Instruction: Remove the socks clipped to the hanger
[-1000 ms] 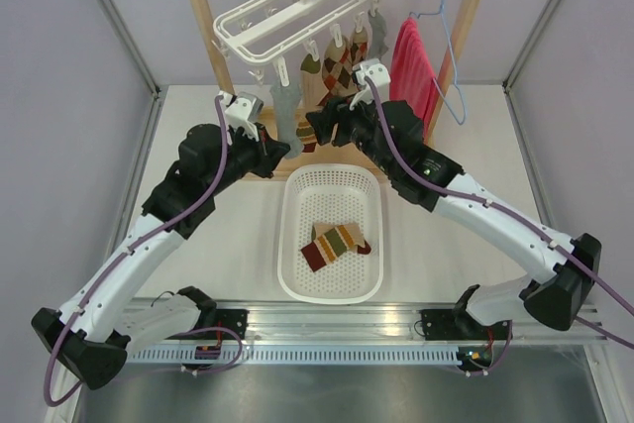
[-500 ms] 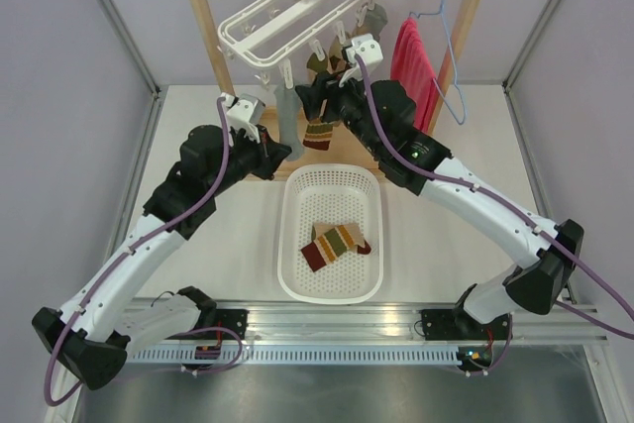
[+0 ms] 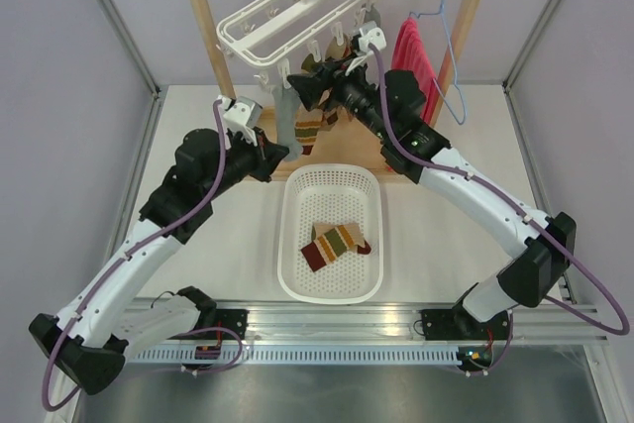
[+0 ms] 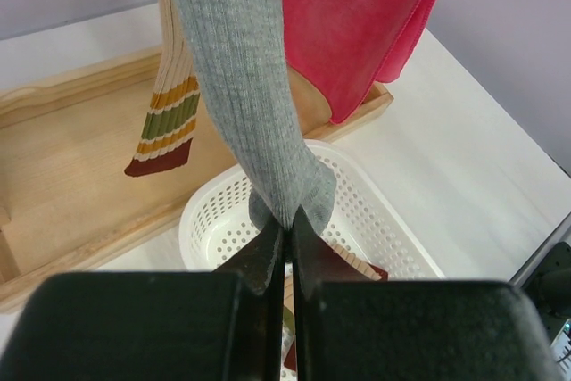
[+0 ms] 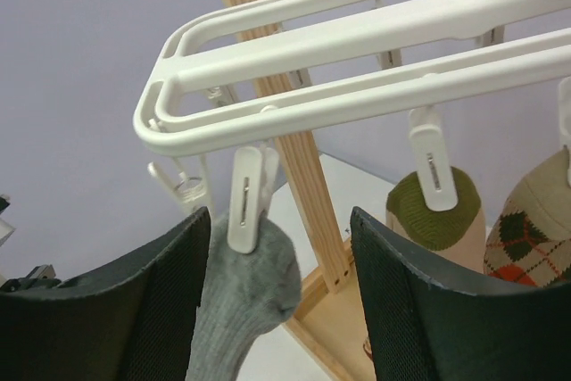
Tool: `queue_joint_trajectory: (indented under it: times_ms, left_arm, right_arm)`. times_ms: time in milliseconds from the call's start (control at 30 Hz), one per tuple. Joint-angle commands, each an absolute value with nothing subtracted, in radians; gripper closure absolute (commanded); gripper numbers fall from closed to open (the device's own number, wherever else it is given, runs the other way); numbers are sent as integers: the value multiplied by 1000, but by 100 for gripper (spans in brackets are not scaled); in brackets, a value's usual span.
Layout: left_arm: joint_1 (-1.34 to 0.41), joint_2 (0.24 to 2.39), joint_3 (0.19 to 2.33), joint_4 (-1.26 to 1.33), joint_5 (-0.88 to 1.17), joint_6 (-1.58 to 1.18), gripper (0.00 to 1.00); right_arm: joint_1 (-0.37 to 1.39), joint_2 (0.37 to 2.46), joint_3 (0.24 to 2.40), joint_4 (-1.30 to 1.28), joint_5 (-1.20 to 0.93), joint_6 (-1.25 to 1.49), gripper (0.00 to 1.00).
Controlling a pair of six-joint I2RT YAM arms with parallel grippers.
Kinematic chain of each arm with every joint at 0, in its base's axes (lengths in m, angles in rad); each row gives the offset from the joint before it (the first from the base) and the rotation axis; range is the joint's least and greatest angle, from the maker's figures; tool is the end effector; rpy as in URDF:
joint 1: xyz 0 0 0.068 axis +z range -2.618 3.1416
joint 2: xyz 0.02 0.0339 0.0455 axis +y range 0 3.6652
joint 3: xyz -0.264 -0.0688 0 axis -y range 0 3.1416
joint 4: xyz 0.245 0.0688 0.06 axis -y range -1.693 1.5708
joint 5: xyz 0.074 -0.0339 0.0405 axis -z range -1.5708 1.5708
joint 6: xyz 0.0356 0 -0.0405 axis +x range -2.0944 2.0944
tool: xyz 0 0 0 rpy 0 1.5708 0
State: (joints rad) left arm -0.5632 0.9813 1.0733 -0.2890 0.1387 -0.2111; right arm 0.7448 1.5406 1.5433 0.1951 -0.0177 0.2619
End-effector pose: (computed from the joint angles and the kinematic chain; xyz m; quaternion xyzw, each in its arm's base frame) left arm 0.1824 -0.1210 0.3938 0.1784 0.7517 -0.2885 0.5656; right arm 0.2674 0.2474 0.4596 -0.1582 0.6138 0.3780 0.6748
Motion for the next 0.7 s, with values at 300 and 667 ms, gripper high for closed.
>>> queue_joint_trajectory:
  times_ms: [300,667]
  left_arm:
    - [-554,925,1077,-270,276,-123,98]
    - [-537,923,1080,-270,328,-129,98]
  right_arm:
    - [629,1545,1513,452,-435,436,31]
    - [612,1606,1523,518,-515,528,28]
